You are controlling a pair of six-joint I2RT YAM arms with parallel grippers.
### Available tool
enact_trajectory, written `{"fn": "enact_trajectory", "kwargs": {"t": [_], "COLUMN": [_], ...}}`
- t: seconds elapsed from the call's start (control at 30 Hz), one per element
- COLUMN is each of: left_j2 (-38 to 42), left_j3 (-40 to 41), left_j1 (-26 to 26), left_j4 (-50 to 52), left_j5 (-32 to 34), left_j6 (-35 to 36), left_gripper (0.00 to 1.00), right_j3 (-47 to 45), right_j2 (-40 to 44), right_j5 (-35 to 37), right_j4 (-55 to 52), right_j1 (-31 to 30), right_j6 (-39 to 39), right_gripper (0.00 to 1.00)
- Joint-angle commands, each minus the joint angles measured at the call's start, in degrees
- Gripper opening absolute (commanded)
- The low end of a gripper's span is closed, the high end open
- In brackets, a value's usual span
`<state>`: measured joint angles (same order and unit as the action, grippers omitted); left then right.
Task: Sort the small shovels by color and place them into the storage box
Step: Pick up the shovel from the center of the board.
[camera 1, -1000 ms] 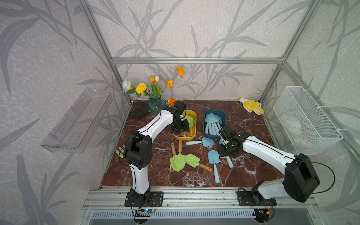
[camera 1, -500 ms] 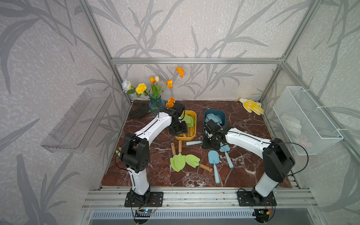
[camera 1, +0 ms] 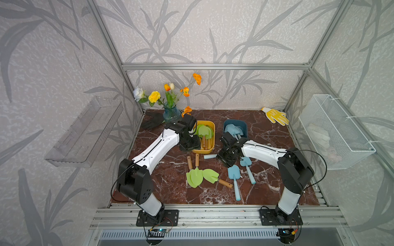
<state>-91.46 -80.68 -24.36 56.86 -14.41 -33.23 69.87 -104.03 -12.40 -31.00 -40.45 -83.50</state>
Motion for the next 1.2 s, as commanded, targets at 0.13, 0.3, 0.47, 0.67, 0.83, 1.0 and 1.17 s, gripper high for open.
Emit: {"fn": "enact_trajectory", "kwargs": {"t": [0.13,0.3,0.47,0.67,0.83,1.0,1.17], "left_j2": [3.12,3.55,4.25,4.23,3.58,2.74,2.19], "left_j3": [3.19,3.37,3.89,3.74,3.37,3.14,3.17], "left_j1": [0.37,0.54,0.97,1.61,1.94,2.21,2.17], "left_j4": [-1.32,-0.89,-0.34,0.04,0.09,-0.06,-0.18], "left_j5": [0.21,0.78,1.8,2.2,2.01,1.47,1.08], "left_j6": [-1.04,-0.5,0.0,0.53,0.67,0.61,0.44], "left_gripper": [0.6,0.6,0.6,0.6,0.6,0.6,0.6], "right_j3": [4.32,7.33,9.5,10.55,10.94,10.04,4.37], "right_j2": [-5.64,-8.74,-11.25,-12.64,-13.22,-13.11,-10.22], "right_j5": [2.89,3.83,4.4,5.79,6.34,5.92,5.76], "right_j4": [2.24,3.86,3.54,5.15,3.86,-0.37,-2.72], "right_j1": [-0.31,-0.29,-0.17,-0.09,0.4,0.54,0.43], "right_j6": [-9.87,-10.85,-11.78,-12.6,-13.15,-11.34,-8.14], "right_gripper": [0.52,0.53,0.53,0.52,0.52,0.5,0.4]}}
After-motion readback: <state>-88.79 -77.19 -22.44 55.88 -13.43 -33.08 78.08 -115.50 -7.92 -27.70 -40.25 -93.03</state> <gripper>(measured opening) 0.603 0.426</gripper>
